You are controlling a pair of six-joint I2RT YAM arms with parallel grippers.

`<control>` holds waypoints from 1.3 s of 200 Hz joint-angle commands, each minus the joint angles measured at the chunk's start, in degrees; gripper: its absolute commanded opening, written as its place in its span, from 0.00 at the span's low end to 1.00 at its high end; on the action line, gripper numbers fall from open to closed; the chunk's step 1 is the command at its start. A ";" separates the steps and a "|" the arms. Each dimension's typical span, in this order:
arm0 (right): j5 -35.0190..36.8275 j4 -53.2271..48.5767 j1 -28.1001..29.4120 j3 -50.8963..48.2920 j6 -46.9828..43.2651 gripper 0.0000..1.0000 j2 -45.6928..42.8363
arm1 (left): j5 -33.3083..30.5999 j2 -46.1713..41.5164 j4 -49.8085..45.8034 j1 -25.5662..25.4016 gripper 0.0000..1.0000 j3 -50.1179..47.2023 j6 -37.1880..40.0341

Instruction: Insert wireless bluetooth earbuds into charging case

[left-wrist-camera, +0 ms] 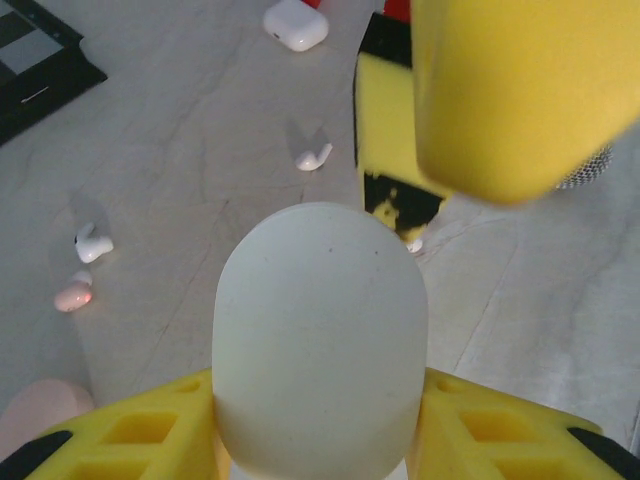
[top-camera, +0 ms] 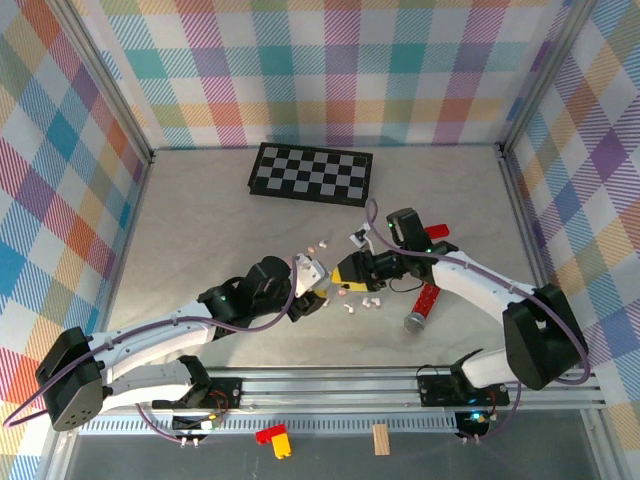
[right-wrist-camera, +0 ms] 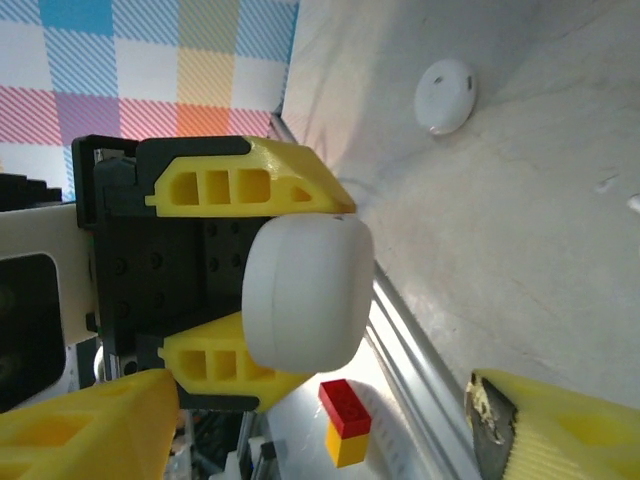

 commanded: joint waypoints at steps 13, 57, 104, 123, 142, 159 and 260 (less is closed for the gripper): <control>-2.94 -0.72 1.92 2.66 2.66 0.68 3.19 | 2.31 -0.37 2.45 -0.27 0.44 -0.44 2.23; -2.33 -1.12 2.39 3.61 3.07 0.47 4.33 | 4.07 -1.44 2.57 -0.27 0.44 -0.85 2.57; -1.30 -2.71 2.39 4.17 1.44 0.27 3.84 | 4.20 -1.51 1.88 -0.27 0.44 -1.11 3.13; -0.48 -4.07 2.38 4.52 0.35 0.30 3.57 | 3.97 -1.45 1.62 -0.27 0.44 -1.11 3.48; -0.55 -4.26 2.39 4.63 0.26 0.26 3.32 | 3.93 -1.53 1.37 -0.31 0.44 -1.24 3.49; -0.32 -4.28 2.39 4.74 0.23 0.19 3.05 | 3.70 -1.64 1.34 -0.27 0.44 -1.38 3.55; -9.07 29.09 -4.19 -2.91 30.09 0.06 -5.48 | 2.24 -9.03 43.06 2.18 1.00 -14.72 -4.77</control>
